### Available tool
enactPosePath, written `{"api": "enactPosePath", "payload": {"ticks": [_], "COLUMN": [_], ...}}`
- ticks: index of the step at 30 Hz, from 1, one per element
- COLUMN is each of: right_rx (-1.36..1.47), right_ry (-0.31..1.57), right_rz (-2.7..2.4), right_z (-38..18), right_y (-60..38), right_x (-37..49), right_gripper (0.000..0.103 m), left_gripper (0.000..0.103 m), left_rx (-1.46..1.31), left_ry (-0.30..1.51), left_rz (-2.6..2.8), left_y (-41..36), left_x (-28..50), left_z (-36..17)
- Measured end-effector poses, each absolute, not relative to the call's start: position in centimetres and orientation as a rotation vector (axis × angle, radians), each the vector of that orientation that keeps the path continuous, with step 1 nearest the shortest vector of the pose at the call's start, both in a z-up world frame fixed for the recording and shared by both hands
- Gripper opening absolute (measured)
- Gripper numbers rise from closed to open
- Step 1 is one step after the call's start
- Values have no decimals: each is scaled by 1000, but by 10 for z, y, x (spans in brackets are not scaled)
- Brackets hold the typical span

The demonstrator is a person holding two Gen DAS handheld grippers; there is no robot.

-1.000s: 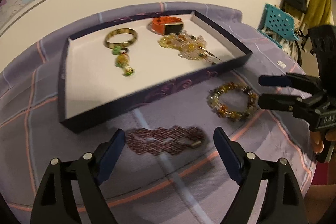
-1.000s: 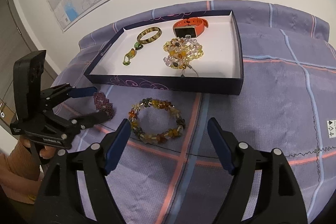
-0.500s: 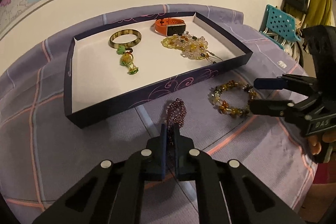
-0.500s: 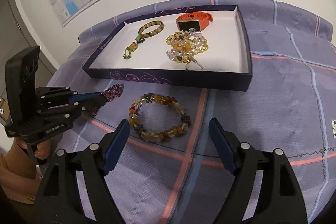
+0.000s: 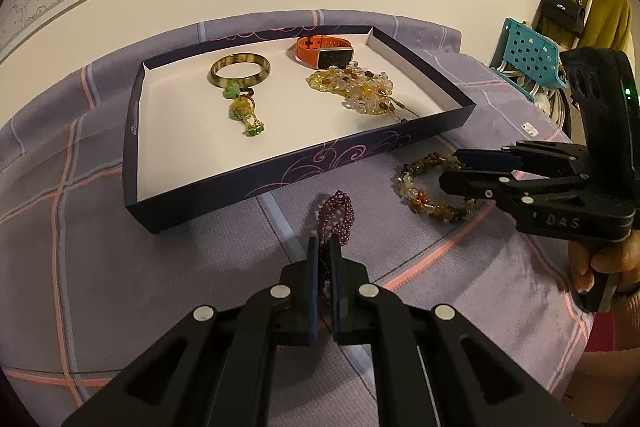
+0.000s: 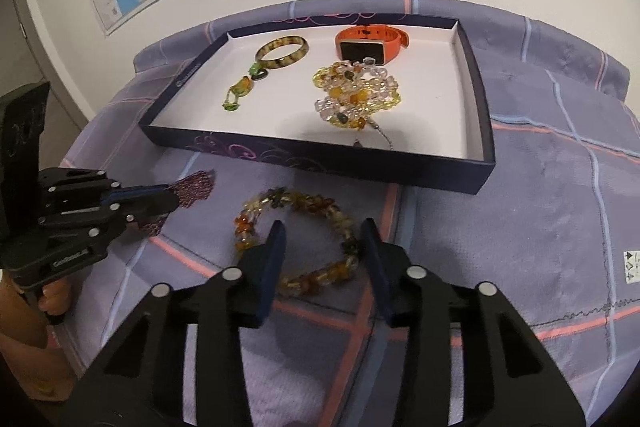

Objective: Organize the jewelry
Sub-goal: 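Close the left tool on the dark red beaded necklace while the right tool grasps the amber bead bracelet, then lift the dark red necklace with the left tool while the right tool lifts the amber bracelet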

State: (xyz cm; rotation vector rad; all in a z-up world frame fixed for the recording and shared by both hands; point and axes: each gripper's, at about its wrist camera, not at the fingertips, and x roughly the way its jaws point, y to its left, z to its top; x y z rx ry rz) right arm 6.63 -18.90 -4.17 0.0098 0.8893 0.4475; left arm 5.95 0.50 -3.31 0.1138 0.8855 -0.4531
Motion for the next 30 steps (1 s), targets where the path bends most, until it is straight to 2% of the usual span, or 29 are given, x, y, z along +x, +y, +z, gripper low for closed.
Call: {"api": "enactPosePath", "payload": {"ticks": [3, 5, 7, 11, 14, 16, 18, 20, 23, 25, 30], "right_rx": [-58, -67, -49, -40, -35, -46, -55, -63, -87, -96, -92], "right_ry": [878, 876, 879, 878, 879, 878, 878, 876, 870, 869, 864], "right_rz": [413, 405, 411, 421, 439, 440, 439, 443, 448, 456, 468], "right_z": [-42, -42, -43, -42, -42, -41, -41, -41, -41, -41, -40], "right_y": [-183, -184, -187, -187, -187, -185, -184, -182, -178, -177, -177], "right_x": [66, 66, 67, 65, 63, 63, 63, 62, 61, 60, 59], "right_gripper": [23, 11, 10, 10, 10, 10, 11, 13, 17, 10, 9], "left_gripper": [4, 4, 6, 21, 26, 27, 26, 14, 5, 5, 3], "left_rx": [111, 108, 117, 139, 162, 171, 180, 193, 200, 194, 159], "left_ry": [886, 888, 889, 885, 880, 876, 874, 870, 869, 870, 868], "left_rz": [-452, -454, -460, -476, -484, -485, -478, -452, -431, -434, -439], "left_y": [6, 7, 6, 4, 0, -2, -3, -4, -3, -1, 2], "left_x": [60, 60, 59, 57, 55, 55, 55, 56, 58, 58, 58], "left_z": [-33, -33, -33, -33, -33, -33, -34, -34, -34, -34, -32]}}
